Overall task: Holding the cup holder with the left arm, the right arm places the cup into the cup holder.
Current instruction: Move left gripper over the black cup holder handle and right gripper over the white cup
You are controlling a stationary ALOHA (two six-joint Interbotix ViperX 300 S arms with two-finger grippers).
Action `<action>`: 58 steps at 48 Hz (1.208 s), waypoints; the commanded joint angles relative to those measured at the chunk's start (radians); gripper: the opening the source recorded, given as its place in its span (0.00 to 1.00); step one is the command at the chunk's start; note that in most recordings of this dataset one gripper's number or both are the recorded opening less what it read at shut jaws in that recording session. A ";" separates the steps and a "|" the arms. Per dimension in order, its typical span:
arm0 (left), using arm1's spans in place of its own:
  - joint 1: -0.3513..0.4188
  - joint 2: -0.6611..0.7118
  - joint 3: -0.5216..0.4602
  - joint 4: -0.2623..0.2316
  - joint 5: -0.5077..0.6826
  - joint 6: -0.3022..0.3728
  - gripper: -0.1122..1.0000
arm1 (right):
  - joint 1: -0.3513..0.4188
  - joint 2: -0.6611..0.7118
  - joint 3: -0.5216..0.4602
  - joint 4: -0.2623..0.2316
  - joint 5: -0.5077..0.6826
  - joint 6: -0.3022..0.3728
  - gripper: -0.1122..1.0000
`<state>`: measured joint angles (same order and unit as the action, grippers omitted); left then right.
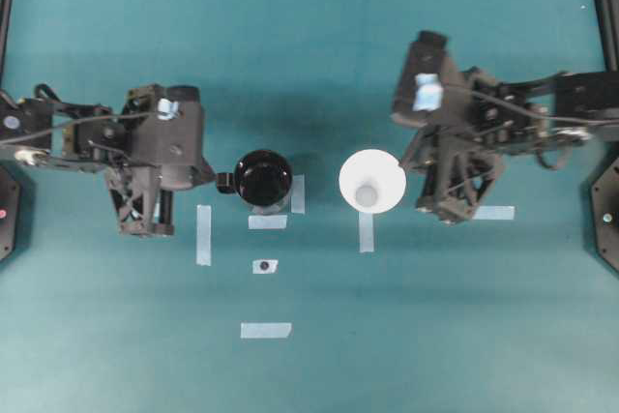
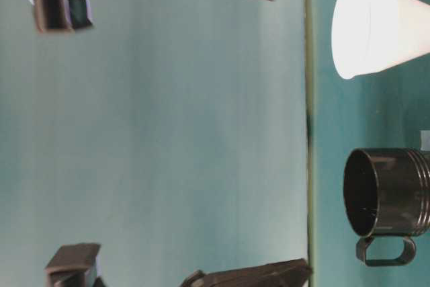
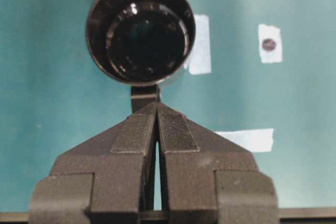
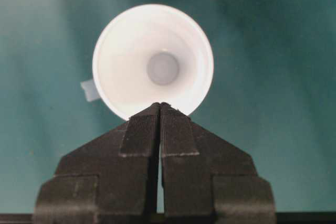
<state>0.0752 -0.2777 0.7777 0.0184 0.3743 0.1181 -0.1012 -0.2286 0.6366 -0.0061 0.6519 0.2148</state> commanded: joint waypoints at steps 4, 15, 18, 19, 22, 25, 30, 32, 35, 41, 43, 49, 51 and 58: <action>-0.002 0.028 -0.040 0.002 0.014 -0.003 0.13 | -0.005 0.067 -0.046 -0.008 0.002 -0.032 0.13; -0.002 0.058 -0.055 0.002 0.037 -0.003 0.13 | -0.020 0.083 -0.054 -0.008 0.002 -0.038 0.13; -0.002 0.055 -0.055 0.002 0.037 -0.003 0.13 | -0.029 0.084 -0.054 -0.009 0.002 -0.040 0.13; -0.002 0.054 -0.055 0.002 0.037 -0.003 0.13 | -0.032 0.084 -0.052 -0.008 0.003 -0.040 0.13; -0.002 0.051 -0.054 0.002 0.037 -0.003 0.13 | -0.040 0.083 -0.052 -0.009 0.006 -0.041 0.13; -0.002 0.049 -0.055 0.002 0.038 -0.003 0.13 | -0.048 0.083 -0.052 -0.009 0.014 -0.040 0.13; -0.003 0.048 -0.057 0.002 0.043 0.005 0.13 | -0.058 0.084 -0.052 -0.009 0.014 -0.041 0.13; -0.003 0.048 -0.057 0.002 0.051 0.008 0.13 | -0.060 0.084 -0.054 -0.009 0.014 -0.044 0.14; -0.003 0.048 -0.058 0.003 0.055 0.009 0.13 | -0.061 0.084 -0.052 -0.009 0.012 -0.051 0.14; -0.003 0.038 -0.058 0.002 0.058 0.009 0.13 | -0.061 0.084 -0.052 -0.009 0.018 -0.057 0.18; -0.002 0.037 -0.054 0.003 0.060 0.009 0.13 | -0.061 0.086 -0.049 -0.009 0.014 -0.058 0.20; -0.003 0.037 -0.048 0.002 0.061 0.008 0.13 | -0.064 0.091 -0.046 -0.009 0.008 -0.060 0.31; -0.003 0.032 -0.049 0.003 0.061 0.006 0.13 | -0.066 0.095 -0.046 -0.009 0.009 -0.058 0.37; 0.002 0.029 -0.052 0.005 0.060 0.012 0.13 | -0.081 0.118 -0.046 -0.009 0.012 -0.057 0.71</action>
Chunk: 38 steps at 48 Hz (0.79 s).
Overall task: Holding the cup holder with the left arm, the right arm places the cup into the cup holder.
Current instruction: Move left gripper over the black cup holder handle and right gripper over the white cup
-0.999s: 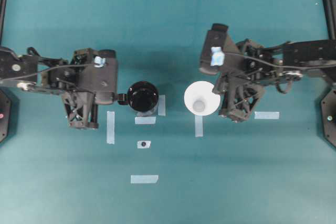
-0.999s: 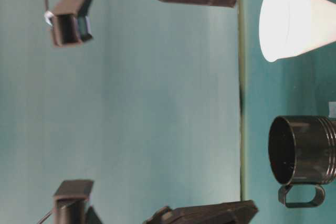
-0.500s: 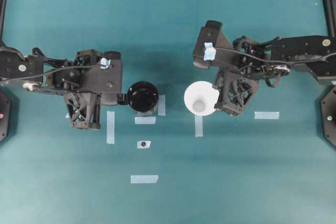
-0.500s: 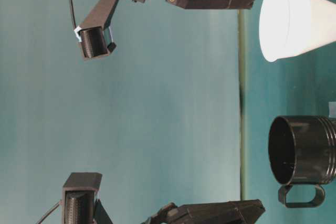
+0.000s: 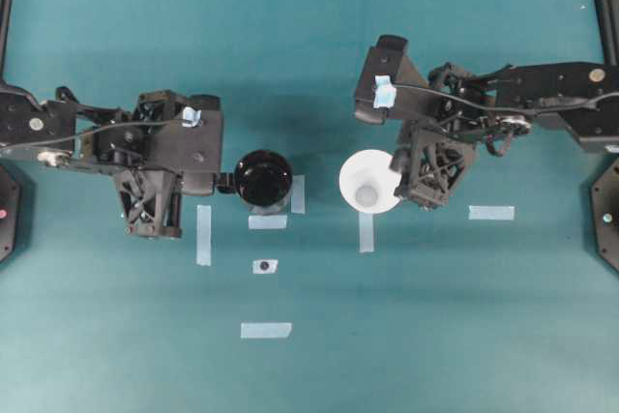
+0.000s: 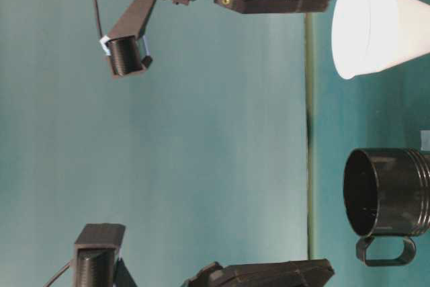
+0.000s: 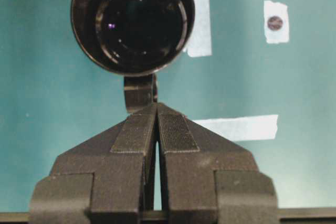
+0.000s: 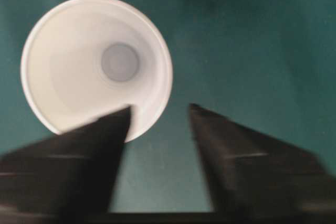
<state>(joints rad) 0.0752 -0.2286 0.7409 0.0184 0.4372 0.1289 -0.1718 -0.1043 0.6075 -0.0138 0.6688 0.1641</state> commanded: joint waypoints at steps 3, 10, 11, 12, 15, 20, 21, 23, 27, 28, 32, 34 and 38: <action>0.002 -0.018 -0.011 0.005 0.002 0.006 0.14 | -0.012 0.005 -0.018 -0.003 -0.008 -0.012 0.85; 0.003 -0.015 -0.008 0.005 0.003 0.011 0.34 | -0.011 0.025 -0.026 -0.031 -0.009 -0.015 0.96; 0.005 -0.015 -0.008 0.005 0.003 0.011 0.39 | -0.011 0.026 -0.026 -0.035 -0.009 -0.015 0.96; 0.003 -0.015 -0.006 0.005 0.003 0.011 0.44 | -0.011 0.028 -0.028 -0.040 -0.011 -0.015 0.95; 0.003 -0.014 -0.005 0.005 -0.002 0.011 0.61 | -0.011 0.029 -0.029 -0.052 -0.015 -0.014 0.95; 0.003 -0.009 -0.005 0.005 -0.003 0.015 0.88 | -0.015 0.032 -0.029 -0.072 -0.017 -0.012 0.95; 0.003 -0.008 -0.005 0.005 -0.003 0.017 0.92 | -0.017 0.032 -0.029 -0.077 -0.017 -0.012 0.95; 0.003 -0.006 -0.005 0.005 -0.005 0.020 0.97 | -0.020 0.034 -0.029 -0.080 -0.015 -0.011 0.95; 0.003 0.003 -0.003 0.005 -0.005 0.034 0.96 | -0.026 0.038 -0.031 -0.081 -0.020 -0.011 0.95; 0.003 0.006 -0.003 0.005 -0.005 0.034 0.95 | -0.028 0.041 -0.032 -0.081 -0.023 -0.011 0.95; 0.003 0.023 -0.005 0.005 -0.005 0.035 0.95 | -0.029 0.051 -0.035 -0.081 -0.046 -0.011 0.95; 0.003 0.031 -0.006 0.005 -0.005 0.035 0.96 | -0.029 0.058 -0.038 -0.081 -0.058 -0.009 0.95; 0.003 0.041 -0.011 0.005 -0.005 0.035 0.97 | -0.029 0.071 -0.046 -0.078 -0.069 -0.005 0.95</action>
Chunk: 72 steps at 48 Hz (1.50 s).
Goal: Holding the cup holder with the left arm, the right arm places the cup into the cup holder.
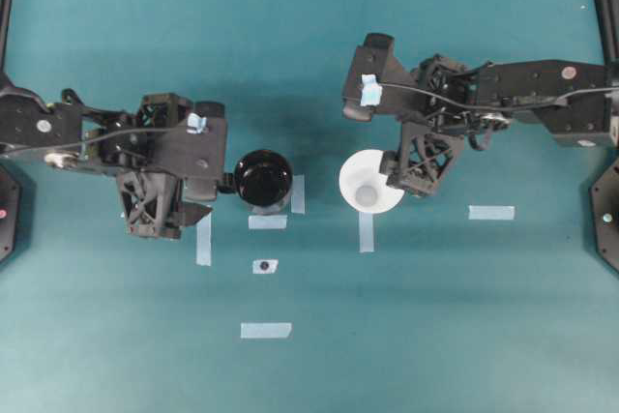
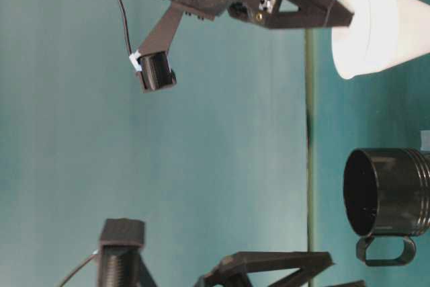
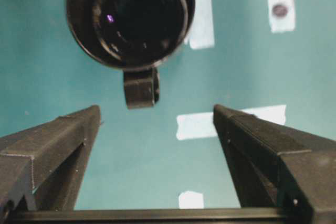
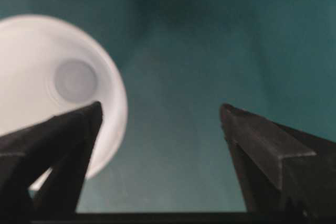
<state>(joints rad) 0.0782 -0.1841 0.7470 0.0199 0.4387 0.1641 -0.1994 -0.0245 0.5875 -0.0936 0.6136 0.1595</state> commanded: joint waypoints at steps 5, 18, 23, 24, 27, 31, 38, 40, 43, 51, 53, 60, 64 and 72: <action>0.000 0.006 -0.026 0.003 -0.005 -0.002 0.97 | 0.003 -0.006 -0.031 0.005 -0.011 0.000 0.96; 0.014 0.011 -0.035 0.003 0.020 -0.005 0.97 | 0.008 -0.006 -0.034 0.008 -0.009 0.000 0.96; 0.020 0.015 -0.037 0.003 0.018 -0.003 0.97 | 0.008 -0.005 -0.034 0.008 -0.009 0.000 0.96; 0.020 0.017 -0.037 0.003 0.018 -0.003 0.97 | 0.008 -0.003 -0.034 0.008 -0.009 -0.002 0.96; 0.021 0.028 -0.038 0.003 0.017 -0.002 0.97 | 0.008 0.002 -0.035 0.008 -0.009 -0.002 0.96; 0.023 0.049 -0.038 0.003 0.015 -0.003 0.97 | 0.008 0.012 -0.034 0.008 -0.009 0.000 0.96; 0.029 0.086 -0.044 0.003 0.015 -0.005 0.97 | 0.014 0.031 -0.037 0.008 -0.009 0.000 0.96; 0.029 0.095 -0.049 0.003 0.015 -0.005 0.97 | 0.015 0.037 -0.041 0.009 -0.009 0.000 0.96; 0.029 0.107 -0.061 0.003 0.014 -0.006 0.97 | 0.017 0.043 -0.044 0.009 -0.009 0.000 0.96; 0.032 0.146 -0.086 0.003 0.006 -0.006 0.97 | 0.018 0.054 -0.052 0.009 0.014 0.000 0.96; 0.032 0.156 -0.091 0.003 0.005 -0.006 0.97 | 0.018 0.057 -0.055 0.009 0.020 -0.002 0.96; 0.038 0.186 -0.094 0.003 -0.005 -0.012 0.97 | 0.018 0.061 -0.063 0.009 0.034 -0.002 0.96; 0.048 0.196 -0.094 0.003 -0.023 -0.025 0.96 | 0.018 0.061 -0.067 0.009 0.034 -0.003 0.96; 0.067 0.209 -0.092 0.003 -0.063 -0.043 0.96 | 0.018 0.067 -0.074 0.009 0.034 -0.006 0.96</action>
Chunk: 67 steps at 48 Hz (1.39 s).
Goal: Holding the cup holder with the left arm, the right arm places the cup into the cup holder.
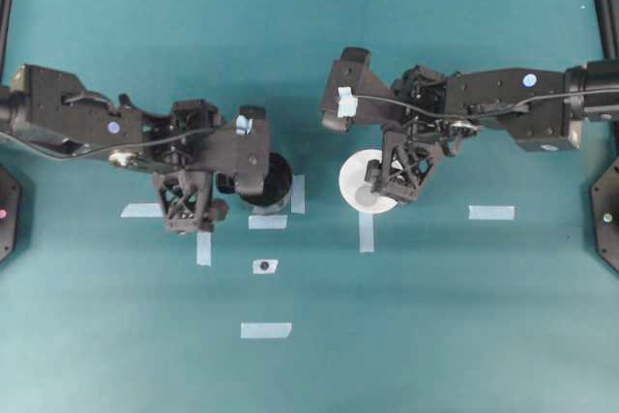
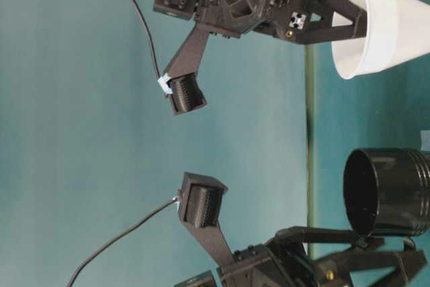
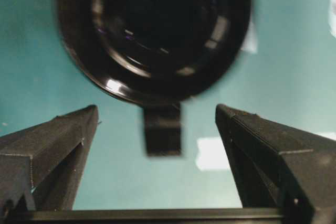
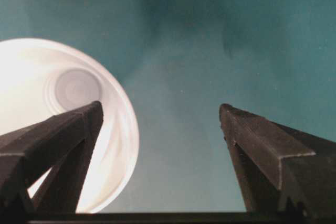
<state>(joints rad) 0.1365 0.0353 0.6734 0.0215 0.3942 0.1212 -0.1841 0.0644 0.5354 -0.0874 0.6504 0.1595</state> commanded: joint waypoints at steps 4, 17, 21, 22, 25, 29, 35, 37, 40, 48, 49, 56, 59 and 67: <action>0.009 -0.002 -0.018 0.002 -0.026 0.000 0.96 | 0.003 -0.015 -0.021 0.003 -0.005 -0.006 0.96; 0.009 0.026 -0.021 0.002 -0.028 -0.003 0.95 | 0.003 -0.011 -0.021 0.003 -0.017 -0.008 0.96; 0.011 0.029 -0.021 0.002 -0.029 -0.003 0.95 | 0.003 -0.011 -0.020 0.003 -0.015 -0.008 0.96; 0.009 0.031 -0.021 0.002 -0.029 -0.005 0.95 | 0.003 -0.011 -0.020 0.003 -0.017 -0.008 0.96; 0.009 0.029 -0.021 0.002 -0.029 -0.003 0.95 | 0.003 -0.011 -0.021 0.003 -0.017 -0.008 0.96; 0.011 0.031 -0.021 0.002 -0.029 -0.003 0.95 | 0.003 -0.011 -0.021 0.003 -0.015 -0.008 0.96; 0.009 0.032 -0.021 0.002 -0.029 -0.003 0.95 | 0.003 -0.011 -0.021 0.003 -0.015 -0.008 0.96; 0.009 0.032 -0.023 0.002 -0.029 -0.003 0.95 | 0.003 -0.011 -0.021 0.003 -0.015 -0.008 0.96; 0.011 0.032 -0.025 0.002 -0.029 -0.003 0.95 | 0.003 -0.009 -0.021 0.003 -0.015 -0.008 0.95; 0.009 0.031 -0.028 0.002 -0.029 -0.003 0.94 | 0.003 0.000 -0.021 0.003 -0.008 -0.006 0.95; 0.009 0.032 -0.026 0.002 -0.028 -0.003 0.93 | 0.003 0.002 -0.021 0.003 -0.008 -0.005 0.95; 0.009 0.032 -0.028 0.002 -0.029 -0.003 0.88 | 0.003 0.011 -0.023 0.003 -0.005 0.003 0.95; 0.009 0.034 -0.028 0.002 -0.028 -0.003 0.84 | 0.003 0.014 -0.026 0.003 -0.005 0.005 0.94; 0.008 0.037 -0.023 0.002 -0.018 -0.002 0.68 | 0.003 0.017 -0.038 0.005 -0.005 0.003 0.75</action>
<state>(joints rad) 0.1457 0.0874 0.6642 0.0199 0.3743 0.1181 -0.1841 0.1089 0.5246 -0.0828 0.6489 0.1611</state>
